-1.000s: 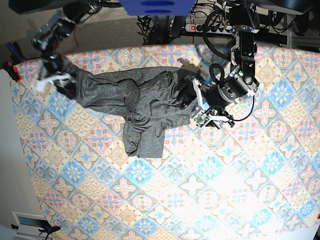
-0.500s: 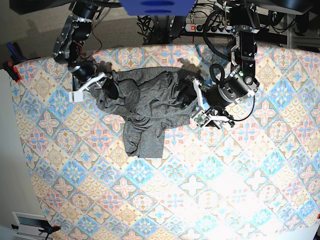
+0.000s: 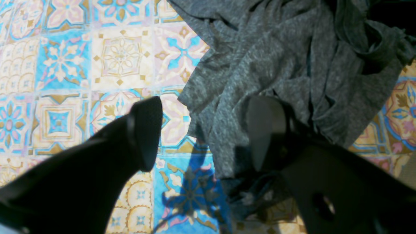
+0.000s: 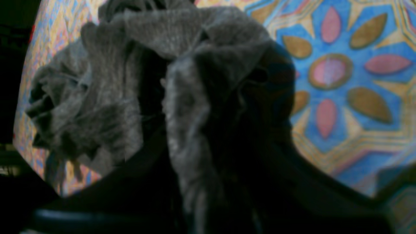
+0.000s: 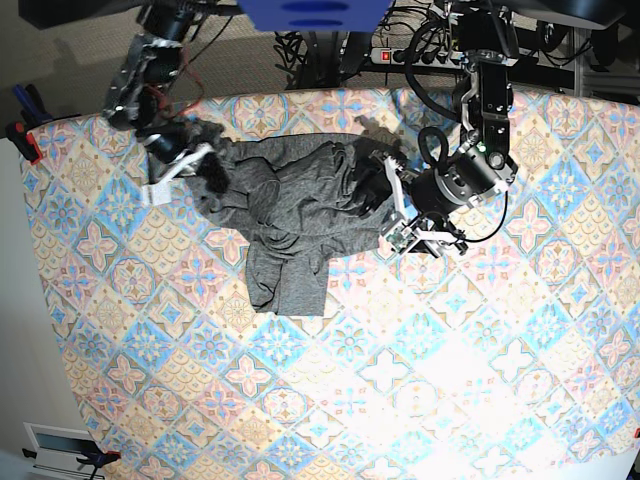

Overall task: Layout the t-shirt on the table in an organized manner, then fold the t-shirt properly
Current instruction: 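Grasp the shirt end with the right gripper and fold it toward the middle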

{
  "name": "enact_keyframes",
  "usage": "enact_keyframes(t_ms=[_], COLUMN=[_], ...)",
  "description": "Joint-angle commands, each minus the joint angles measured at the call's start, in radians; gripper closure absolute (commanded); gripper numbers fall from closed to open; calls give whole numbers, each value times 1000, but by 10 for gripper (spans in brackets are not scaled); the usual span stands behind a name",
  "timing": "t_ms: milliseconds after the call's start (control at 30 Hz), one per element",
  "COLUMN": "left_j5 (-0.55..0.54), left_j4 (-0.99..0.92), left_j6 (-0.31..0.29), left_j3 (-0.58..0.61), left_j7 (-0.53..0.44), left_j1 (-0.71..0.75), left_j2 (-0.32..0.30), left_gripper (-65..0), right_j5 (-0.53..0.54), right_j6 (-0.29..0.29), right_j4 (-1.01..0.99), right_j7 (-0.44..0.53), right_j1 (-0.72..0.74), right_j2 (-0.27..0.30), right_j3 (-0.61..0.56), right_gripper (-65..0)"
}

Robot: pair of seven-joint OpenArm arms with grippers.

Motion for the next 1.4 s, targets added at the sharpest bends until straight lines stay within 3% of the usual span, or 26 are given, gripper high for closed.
enact_keyframes(t_ms=[0,100,233,300,367,533,733,900,1133,1367], left_j5=[-11,-11,-11,-11,-11,-11,-11,-9,-11,-11], left_j4=[15,15,15,15,15,15,15,-9,-28,-28], left_j6=[3,3,3,3,3,3,3,3,3,3], left_j3=[-3,-3,-1,-1,0,4,4,5,5,5], left_j7=[-21,-21,-18,-18,-16,-16,-16,-21,-21,-21], left_j1=[-12,-12,-10,-10,-10,-10,-10,-12,-10,-10], left_j2=[0,3,3,3,3,3,1,3,3,0], left_gripper=[-408,-408,-408,-408,-408,-408,-408,-408,-408,-408], right_j5=[-22,-22,-23,-46,-117,-351,-652,-827,-973,-1007], right_j6=[-25,-33,-142,-148,-149,-149,-149,-149,-149,-151], right_j4=[-5,-92,-266,-335,-361,-280,4,231,346,377], right_j7=[14,7,-10,-9,-9,-10,-16,-16,-16,-12], right_j1=[43,140,252,292,319,342,336,325,238,135], right_j2=[48,143,275,326,350,349,221,111,-22,-56], right_j3=[22,37,31,30,30,30,13,-142,-268,-412], right_gripper=[0,0,0,0,0,0,0,0,0,0])
